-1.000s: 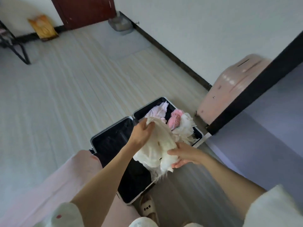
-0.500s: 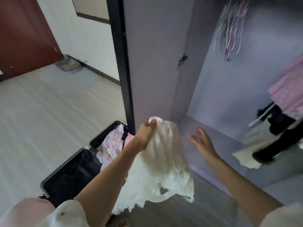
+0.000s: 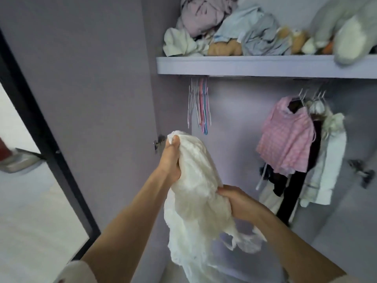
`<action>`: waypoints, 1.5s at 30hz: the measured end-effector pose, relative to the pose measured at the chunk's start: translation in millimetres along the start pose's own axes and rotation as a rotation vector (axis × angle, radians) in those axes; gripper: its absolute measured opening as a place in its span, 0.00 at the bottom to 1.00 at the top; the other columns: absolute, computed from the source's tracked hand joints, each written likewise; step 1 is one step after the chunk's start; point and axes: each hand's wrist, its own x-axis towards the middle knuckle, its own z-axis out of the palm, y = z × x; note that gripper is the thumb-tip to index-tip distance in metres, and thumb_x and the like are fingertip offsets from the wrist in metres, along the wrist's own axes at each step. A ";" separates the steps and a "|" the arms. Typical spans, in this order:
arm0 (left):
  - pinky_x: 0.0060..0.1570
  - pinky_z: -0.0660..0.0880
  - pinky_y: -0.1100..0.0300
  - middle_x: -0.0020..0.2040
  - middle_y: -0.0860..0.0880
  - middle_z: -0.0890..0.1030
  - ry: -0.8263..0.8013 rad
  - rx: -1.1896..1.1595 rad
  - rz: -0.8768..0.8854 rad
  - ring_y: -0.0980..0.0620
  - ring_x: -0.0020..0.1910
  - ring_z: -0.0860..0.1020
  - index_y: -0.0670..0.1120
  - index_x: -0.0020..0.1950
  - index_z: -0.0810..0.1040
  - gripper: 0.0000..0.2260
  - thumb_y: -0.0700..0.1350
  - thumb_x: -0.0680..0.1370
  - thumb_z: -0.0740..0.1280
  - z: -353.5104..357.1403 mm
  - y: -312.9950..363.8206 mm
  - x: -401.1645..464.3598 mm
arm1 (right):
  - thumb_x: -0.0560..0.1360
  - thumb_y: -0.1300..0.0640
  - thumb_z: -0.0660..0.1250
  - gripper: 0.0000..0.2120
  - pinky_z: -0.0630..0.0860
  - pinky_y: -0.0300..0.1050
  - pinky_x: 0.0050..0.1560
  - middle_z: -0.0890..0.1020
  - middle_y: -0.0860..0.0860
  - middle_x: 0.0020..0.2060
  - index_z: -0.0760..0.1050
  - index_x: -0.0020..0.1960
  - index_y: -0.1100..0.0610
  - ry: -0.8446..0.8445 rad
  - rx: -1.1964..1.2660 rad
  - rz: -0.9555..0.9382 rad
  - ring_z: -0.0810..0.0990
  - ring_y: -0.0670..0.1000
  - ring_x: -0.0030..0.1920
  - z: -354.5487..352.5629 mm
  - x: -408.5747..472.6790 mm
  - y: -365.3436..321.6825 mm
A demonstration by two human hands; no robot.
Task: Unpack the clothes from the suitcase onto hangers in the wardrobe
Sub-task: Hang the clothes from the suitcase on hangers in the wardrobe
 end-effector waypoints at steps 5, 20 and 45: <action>0.40 0.76 0.59 0.54 0.44 0.79 -0.102 -0.011 0.004 0.51 0.47 0.79 0.49 0.66 0.66 0.14 0.51 0.83 0.52 3.1 9.4 38.6 | 0.74 0.63 0.65 0.04 0.76 0.37 0.31 0.84 0.52 0.32 0.79 0.46 0.62 0.259 -0.045 -0.224 0.82 0.48 0.32 1.2 30.9 -40.6; 0.62 0.73 0.55 0.59 0.49 0.80 -0.457 0.704 -0.105 0.51 0.57 0.78 0.46 0.63 0.74 0.17 0.44 0.75 0.68 -5.0 -22.3 135.9 | 0.80 0.63 0.54 0.09 0.74 0.33 0.30 0.73 0.48 0.37 0.69 0.44 0.54 0.502 0.081 -0.549 0.78 0.39 0.29 -14.7 134.0 -176.3; 0.37 0.73 0.58 0.46 0.45 0.79 0.304 0.267 -0.136 0.49 0.41 0.79 0.40 0.64 0.71 0.18 0.47 0.77 0.64 -6.8 -9.4 227.3 | 0.76 0.54 0.64 0.14 0.61 0.38 0.26 0.76 0.57 0.41 0.71 0.34 0.58 0.575 -0.465 -0.148 0.67 0.48 0.27 -98.3 298.9 -179.1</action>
